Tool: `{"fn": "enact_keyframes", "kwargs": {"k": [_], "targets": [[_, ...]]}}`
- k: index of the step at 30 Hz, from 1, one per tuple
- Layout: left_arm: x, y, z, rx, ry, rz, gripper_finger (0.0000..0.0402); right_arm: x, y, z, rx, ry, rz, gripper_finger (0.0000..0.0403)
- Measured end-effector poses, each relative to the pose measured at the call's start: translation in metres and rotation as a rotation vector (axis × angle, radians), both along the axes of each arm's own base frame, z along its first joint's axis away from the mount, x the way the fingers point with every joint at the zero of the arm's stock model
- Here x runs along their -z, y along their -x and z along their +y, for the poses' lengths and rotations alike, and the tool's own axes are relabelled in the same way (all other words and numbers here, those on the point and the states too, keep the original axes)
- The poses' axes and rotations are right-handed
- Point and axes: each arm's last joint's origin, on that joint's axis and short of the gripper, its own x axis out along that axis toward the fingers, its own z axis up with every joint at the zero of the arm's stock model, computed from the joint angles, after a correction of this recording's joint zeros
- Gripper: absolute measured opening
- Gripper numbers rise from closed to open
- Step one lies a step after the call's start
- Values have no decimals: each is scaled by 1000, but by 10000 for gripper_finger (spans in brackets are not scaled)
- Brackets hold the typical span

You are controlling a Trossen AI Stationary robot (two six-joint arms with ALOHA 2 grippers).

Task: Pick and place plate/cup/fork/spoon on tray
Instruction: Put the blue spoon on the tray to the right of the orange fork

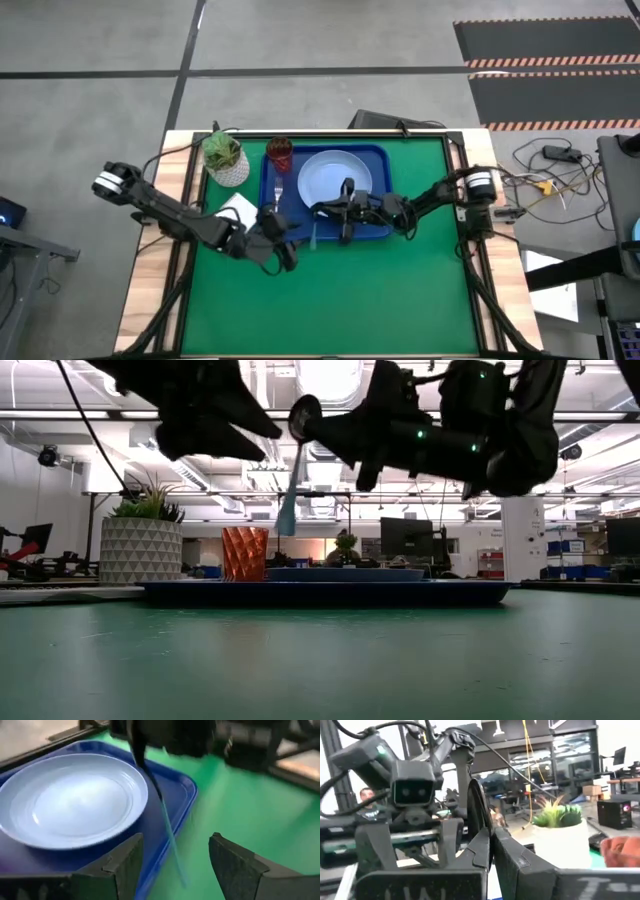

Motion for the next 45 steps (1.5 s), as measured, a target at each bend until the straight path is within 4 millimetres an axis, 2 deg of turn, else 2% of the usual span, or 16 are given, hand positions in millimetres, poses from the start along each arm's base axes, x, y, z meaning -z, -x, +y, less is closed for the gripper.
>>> {"fn": "enact_keyframes", "kwargs": {"k": [5, 12, 17, 20, 27, 33, 41, 45], "targets": [[6, -2, -17, -161, -53, -115, 195, 14, -9, 15, 95, 13, 15, 8], [24, -22, -25, -305, -187, -188, 163, 12, -11, 23, 221, 84, 26, 8], [38, -47, -32, -296, -372, -130, 139, 6, -10, 22, 245, 128, 14, 8], [44, -58, -36, -390, -445, -105, 129, 7, -9, 23, 247, 133, 25, 8], [42, -66, -46, -527, -551, -60, 125, 9, -9, 23, 278, 153, 42, 8], [46, -65, -40, -553, -521, -81, 125, 8, -9, 22, 292, 145, 36, 8], [69, -71, -27, -568, -488, -82, 125, 8, -9, 22, 289, 137, 34, 8], [70, -72, -23, -578, -488, -79, 125, 8, -9, 22, 289, 135, 34, 8]]}}
